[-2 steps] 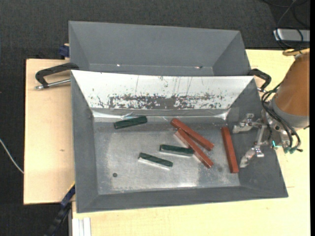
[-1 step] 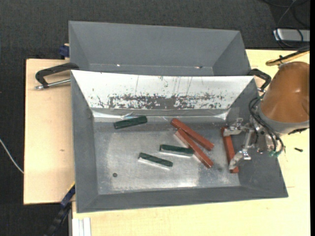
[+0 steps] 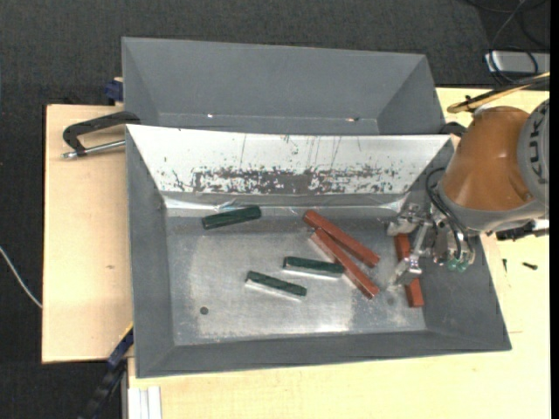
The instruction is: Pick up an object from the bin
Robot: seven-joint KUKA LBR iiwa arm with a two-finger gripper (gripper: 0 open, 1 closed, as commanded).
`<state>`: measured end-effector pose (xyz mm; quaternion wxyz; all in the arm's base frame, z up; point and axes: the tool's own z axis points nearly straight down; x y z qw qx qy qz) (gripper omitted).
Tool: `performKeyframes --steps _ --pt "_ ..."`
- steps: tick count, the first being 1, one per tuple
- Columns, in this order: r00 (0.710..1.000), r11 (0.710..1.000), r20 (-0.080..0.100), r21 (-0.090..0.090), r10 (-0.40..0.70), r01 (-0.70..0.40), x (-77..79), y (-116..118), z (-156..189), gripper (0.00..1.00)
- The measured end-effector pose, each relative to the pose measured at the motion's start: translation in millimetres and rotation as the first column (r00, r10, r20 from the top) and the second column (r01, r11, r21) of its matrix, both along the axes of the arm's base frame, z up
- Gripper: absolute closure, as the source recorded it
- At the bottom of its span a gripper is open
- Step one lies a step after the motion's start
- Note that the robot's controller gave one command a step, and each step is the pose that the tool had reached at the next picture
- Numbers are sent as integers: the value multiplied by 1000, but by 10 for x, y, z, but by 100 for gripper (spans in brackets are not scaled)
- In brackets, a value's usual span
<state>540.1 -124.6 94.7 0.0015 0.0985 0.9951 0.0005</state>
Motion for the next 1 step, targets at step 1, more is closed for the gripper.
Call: performKeyframes --steps 1 --pt "998 998 0 0 -66 66 -72 440 -141 0"
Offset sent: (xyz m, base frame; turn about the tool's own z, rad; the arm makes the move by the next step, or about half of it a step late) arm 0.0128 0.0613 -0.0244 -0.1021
